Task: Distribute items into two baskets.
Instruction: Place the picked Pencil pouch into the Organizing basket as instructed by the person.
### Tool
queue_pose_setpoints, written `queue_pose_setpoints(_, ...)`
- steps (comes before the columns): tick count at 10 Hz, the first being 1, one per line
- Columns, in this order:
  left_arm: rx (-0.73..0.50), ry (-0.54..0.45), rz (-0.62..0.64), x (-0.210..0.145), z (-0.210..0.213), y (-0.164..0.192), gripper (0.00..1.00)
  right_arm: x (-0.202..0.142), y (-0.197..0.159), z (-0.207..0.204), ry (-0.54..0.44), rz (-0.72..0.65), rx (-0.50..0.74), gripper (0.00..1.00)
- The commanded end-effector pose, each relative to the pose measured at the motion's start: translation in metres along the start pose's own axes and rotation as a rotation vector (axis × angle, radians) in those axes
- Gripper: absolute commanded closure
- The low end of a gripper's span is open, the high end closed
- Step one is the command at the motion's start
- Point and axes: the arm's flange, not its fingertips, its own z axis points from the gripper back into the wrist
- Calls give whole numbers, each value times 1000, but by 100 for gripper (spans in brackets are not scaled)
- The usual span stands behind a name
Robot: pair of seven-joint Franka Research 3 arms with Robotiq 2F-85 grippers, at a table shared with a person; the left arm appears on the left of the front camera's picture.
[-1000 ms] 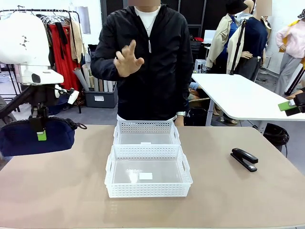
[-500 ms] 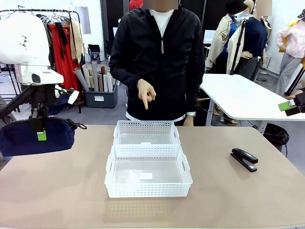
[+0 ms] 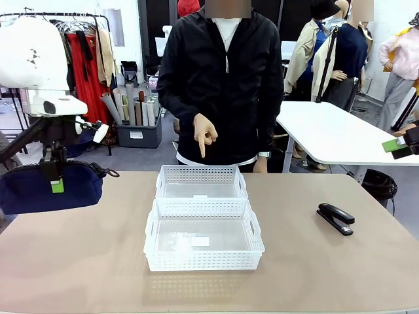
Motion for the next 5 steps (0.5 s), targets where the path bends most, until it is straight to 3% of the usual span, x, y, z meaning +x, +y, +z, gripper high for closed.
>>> queue_pose_setpoints(1,0,0,0,0,0,0,100,1,-1,1,-5,17,4,0)
queue_pose_setpoints(5,44,-52,-52,47,25,43,100,1,-1,1,-5,17,4,0)
